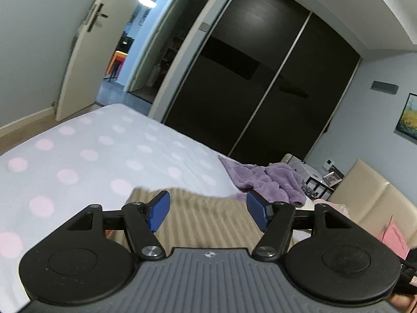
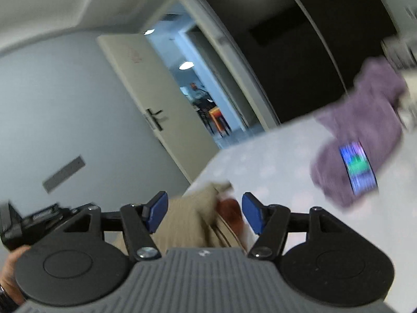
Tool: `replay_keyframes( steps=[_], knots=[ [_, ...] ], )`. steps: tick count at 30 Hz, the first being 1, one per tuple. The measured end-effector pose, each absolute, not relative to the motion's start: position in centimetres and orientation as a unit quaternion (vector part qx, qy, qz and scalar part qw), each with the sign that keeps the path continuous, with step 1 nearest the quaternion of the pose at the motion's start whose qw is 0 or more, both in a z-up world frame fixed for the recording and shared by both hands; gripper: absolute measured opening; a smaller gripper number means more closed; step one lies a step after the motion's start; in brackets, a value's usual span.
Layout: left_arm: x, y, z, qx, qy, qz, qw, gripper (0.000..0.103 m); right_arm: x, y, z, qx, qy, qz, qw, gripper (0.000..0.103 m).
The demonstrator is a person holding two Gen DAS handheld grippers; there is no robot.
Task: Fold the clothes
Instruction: 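Lower the shirt onto the stack and open both grippers, then pull both grippers back from the shirt on the stack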
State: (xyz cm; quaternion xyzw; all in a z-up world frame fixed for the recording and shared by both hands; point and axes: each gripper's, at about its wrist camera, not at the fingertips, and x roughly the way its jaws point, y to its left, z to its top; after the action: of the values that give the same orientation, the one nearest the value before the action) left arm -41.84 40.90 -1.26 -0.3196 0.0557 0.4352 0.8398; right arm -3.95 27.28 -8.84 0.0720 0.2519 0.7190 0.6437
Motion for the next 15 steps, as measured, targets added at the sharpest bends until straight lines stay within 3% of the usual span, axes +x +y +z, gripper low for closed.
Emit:
replay_keyframes(
  steps=[3, 7, 15],
  knots=[
    [-40.7, 43.1, -1.3, -0.340, 0.053, 0.432, 0.834, 0.065, -8.0, 31.2, -6.6, -0.006, 0.205, 0.726, 0.657, 0.065],
    [-39.5, 45.4, -2.2, -0.367, 0.061, 0.447, 0.814, 0.065, -12.4, 37.7, -5.7, -0.087, 0.214, 0.697, 0.679, 0.055],
    [-37.2, 45.6, -6.7, -0.320, 0.162, 0.525, 0.772, 0.065, -16.4, 43.8, -9.7, -0.214, 0.184, 0.668, 0.689, 0.051]
  ],
)
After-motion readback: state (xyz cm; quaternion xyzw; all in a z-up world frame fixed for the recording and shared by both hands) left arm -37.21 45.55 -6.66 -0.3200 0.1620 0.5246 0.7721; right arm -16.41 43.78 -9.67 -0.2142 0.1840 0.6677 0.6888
